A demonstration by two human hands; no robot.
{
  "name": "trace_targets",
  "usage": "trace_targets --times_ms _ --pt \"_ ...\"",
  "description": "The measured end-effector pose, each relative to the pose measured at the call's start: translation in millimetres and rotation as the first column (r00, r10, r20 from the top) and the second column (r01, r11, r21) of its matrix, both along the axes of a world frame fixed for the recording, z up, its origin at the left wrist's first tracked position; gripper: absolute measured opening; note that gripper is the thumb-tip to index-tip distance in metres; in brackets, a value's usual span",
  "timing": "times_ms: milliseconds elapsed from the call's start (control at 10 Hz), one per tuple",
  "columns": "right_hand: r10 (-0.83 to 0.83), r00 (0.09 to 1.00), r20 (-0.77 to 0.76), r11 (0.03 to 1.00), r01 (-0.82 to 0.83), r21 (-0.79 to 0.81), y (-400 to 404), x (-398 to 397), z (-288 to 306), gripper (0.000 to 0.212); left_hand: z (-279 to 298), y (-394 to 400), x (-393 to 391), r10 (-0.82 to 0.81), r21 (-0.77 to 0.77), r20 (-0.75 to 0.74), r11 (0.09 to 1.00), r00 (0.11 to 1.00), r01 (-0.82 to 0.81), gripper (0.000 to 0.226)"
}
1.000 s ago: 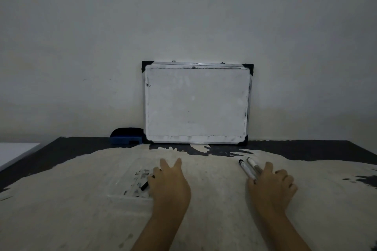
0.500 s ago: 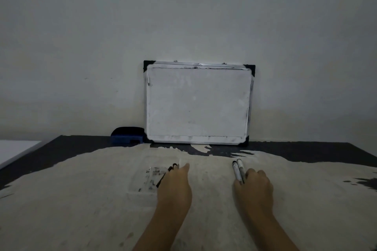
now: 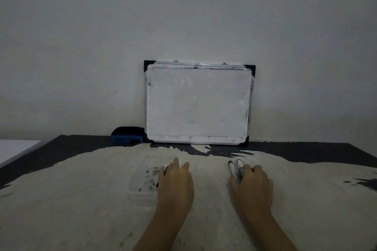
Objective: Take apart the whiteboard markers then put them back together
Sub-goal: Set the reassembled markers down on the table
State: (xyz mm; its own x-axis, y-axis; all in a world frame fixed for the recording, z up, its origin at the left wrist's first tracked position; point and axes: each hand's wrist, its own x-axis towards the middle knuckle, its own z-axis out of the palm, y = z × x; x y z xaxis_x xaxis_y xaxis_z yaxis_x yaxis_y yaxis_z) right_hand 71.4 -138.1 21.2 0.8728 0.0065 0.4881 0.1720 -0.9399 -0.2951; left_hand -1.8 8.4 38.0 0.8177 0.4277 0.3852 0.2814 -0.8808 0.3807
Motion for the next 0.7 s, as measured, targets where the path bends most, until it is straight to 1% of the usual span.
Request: trace_targets --times_ms 100,200,400,500,700 --pt "0.017 1.000 -0.011 1.000 -0.017 -0.001 2.3 -1.9 0.2 0.047 -1.2 -1.0 -1.1 0.007 0.036 0.002 0.999 1.000 -0.007 0.041" --pt "0.023 0.999 -0.043 1.000 -0.023 -0.010 2.1 -2.2 0.5 0.050 0.0 -1.1 -1.2 0.010 0.042 0.002 0.999 1.000 -0.010 0.043" --pt "0.021 0.998 -0.051 1.000 -0.022 -0.012 1.2 -2.2 1.2 0.050 1.8 -0.7 -2.6 0.017 0.038 0.025 0.999 1.000 -0.018 0.043" --pt "0.013 0.998 -0.058 1.000 -0.015 -0.026 2.7 -2.5 0.5 0.053 3.3 -2.5 -4.1 0.018 0.043 0.015 0.999 1.000 -0.018 0.043" --pt "0.079 0.997 -0.027 0.997 -0.079 -0.022 3.8 -0.7 1.2 0.051 7.2 -5.0 -3.8 0.034 0.040 -0.010 0.999 0.999 -0.033 0.048"
